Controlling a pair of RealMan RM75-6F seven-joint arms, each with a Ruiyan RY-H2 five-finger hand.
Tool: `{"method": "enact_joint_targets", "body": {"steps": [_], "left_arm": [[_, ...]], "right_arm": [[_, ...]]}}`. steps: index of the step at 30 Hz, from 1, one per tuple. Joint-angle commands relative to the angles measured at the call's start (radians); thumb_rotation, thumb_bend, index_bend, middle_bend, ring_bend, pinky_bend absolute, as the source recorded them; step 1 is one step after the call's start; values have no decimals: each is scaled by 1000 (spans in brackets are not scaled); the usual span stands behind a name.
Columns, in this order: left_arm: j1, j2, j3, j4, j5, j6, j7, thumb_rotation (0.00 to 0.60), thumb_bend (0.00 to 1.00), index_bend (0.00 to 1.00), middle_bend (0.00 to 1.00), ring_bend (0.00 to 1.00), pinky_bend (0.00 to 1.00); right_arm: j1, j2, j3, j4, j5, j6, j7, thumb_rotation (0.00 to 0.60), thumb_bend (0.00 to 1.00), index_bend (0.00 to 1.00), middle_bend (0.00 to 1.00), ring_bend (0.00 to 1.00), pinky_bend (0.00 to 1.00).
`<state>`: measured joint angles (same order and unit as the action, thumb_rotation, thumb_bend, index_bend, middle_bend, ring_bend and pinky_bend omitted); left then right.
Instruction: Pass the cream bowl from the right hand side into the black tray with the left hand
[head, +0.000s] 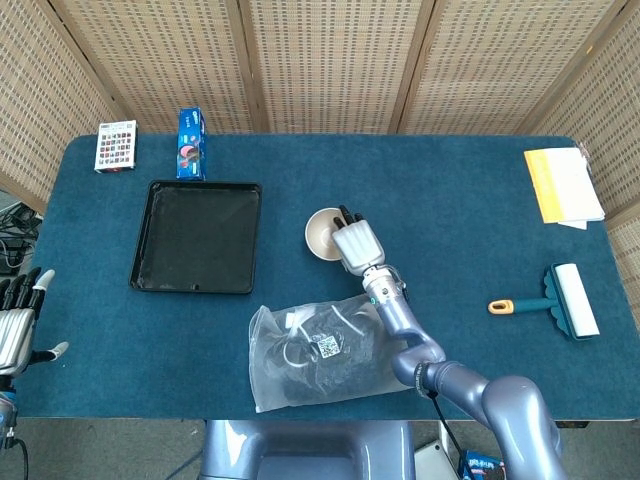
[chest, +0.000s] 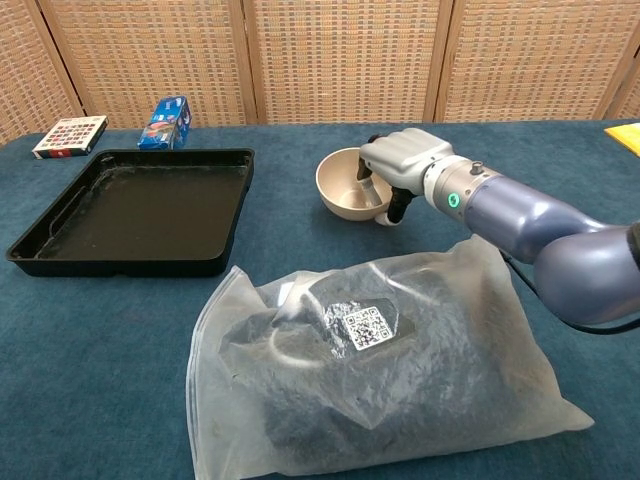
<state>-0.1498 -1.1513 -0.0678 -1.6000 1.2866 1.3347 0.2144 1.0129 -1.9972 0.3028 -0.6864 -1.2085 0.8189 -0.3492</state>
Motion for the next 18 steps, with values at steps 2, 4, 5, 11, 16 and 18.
{"method": "enact_joint_targets", "body": {"steps": [2, 4, 5, 11, 16, 18], "left_arm": [[-1, -1, 2, 1, 1, -2, 1, 600, 0, 0, 0, 0, 0], [-2, -2, 2, 2, 1, -4, 2, 600, 0, 0, 0, 0, 0], [-2, -2, 2, 3, 0, -4, 2, 600, 0, 0, 0, 0, 0], [-2, -1, 2, 2, 2, 0, 1, 600, 0, 0, 0, 0, 0], [1, 3, 3, -5, 10, 9, -2, 600, 0, 0, 0, 0, 0], [3, 5, 3, -7, 12, 14, -4, 600, 0, 0, 0, 0, 0]], "right_arm": [[16, -22, -1, 25, -6, -8, 15, 600, 501, 689, 326, 118, 318], [22, -31, -5, 37, -11, -8, 18, 600, 495, 670, 315, 118, 314], [24, -35, -6, 42, -12, -9, 21, 600, 482, 640, 300, 118, 310], [23, -33, -9, 36, -6, -24, 5, 600, 287, 351, 128, 44, 271], [8, -8, -7, -16, -3, 15, -31, 600, 255, 210, 57, 8, 260], [-2, 12, -4, -50, -2, 37, -55, 600, 252, 174, 30, 0, 255]]}}
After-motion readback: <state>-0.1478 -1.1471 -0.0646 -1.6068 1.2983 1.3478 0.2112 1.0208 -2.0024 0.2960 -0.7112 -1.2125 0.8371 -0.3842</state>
